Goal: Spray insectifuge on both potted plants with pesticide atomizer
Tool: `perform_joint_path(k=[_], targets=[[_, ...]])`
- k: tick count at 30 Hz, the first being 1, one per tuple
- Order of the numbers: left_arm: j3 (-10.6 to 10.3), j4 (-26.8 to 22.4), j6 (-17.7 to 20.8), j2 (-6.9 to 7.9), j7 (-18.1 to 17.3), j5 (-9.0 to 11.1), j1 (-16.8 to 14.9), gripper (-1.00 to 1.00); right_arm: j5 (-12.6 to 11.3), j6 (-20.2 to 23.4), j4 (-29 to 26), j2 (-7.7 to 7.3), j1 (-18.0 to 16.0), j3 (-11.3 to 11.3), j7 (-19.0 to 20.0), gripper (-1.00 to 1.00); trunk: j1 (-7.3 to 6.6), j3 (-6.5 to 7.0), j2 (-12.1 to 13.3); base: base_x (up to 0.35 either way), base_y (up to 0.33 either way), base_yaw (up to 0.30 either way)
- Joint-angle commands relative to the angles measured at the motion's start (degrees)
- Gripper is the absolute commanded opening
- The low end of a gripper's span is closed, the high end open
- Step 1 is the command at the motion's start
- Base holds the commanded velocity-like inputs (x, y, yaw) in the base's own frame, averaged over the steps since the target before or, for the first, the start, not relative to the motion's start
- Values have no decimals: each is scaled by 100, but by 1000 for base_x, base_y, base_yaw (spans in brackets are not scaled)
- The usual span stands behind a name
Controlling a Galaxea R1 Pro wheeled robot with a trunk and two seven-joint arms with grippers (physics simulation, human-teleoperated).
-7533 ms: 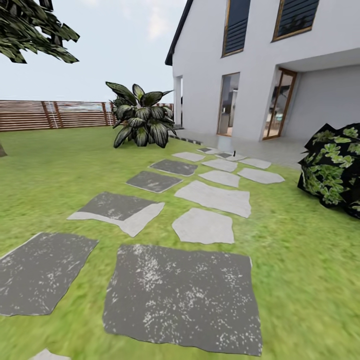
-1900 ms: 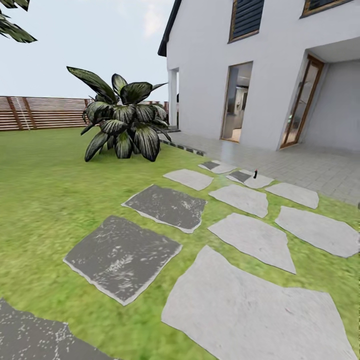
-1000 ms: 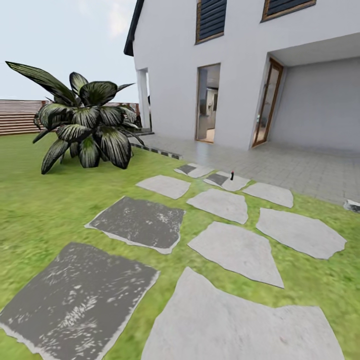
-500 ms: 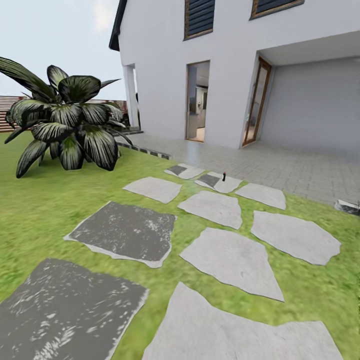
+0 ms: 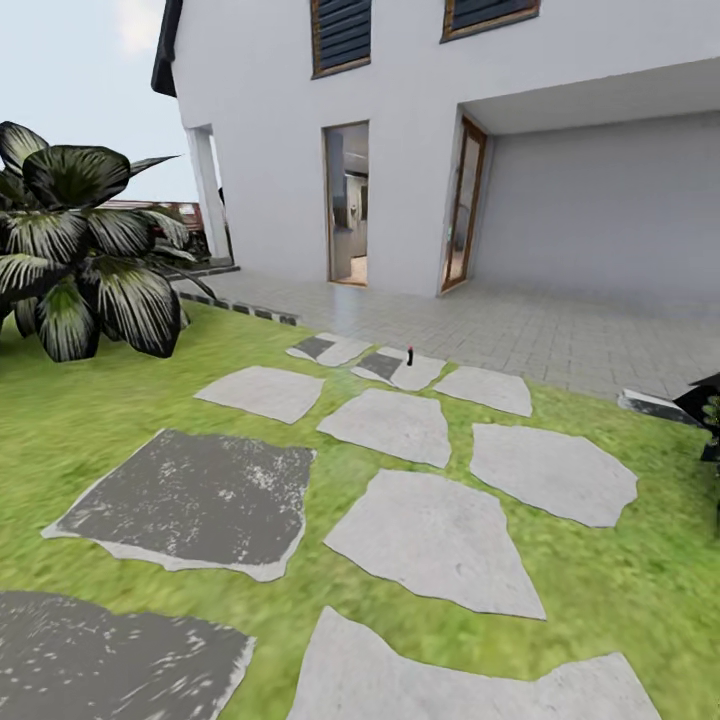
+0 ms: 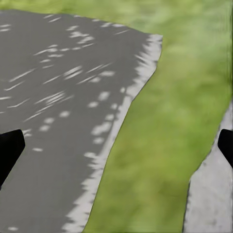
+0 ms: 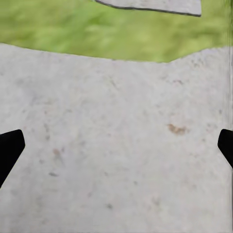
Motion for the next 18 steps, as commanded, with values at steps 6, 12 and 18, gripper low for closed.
perform_joint_path(k=[6,12,18], targets=[[13,4,-19,-1,0,6,-2,100,1,-12,-1,1,-1,-4,-2,100,3,-5,-2,339,0,-263],[13,5,-19,-2,0,6,-2,100,1,-12,-1,1,-1,-4,-2,100,3,-5,-2,339,0,-263],[13,5,-19,-4,0,6,-2,100,1,-12,-1,1,-1,-4,-2,100,3,-5,-2,339,0,-186]])
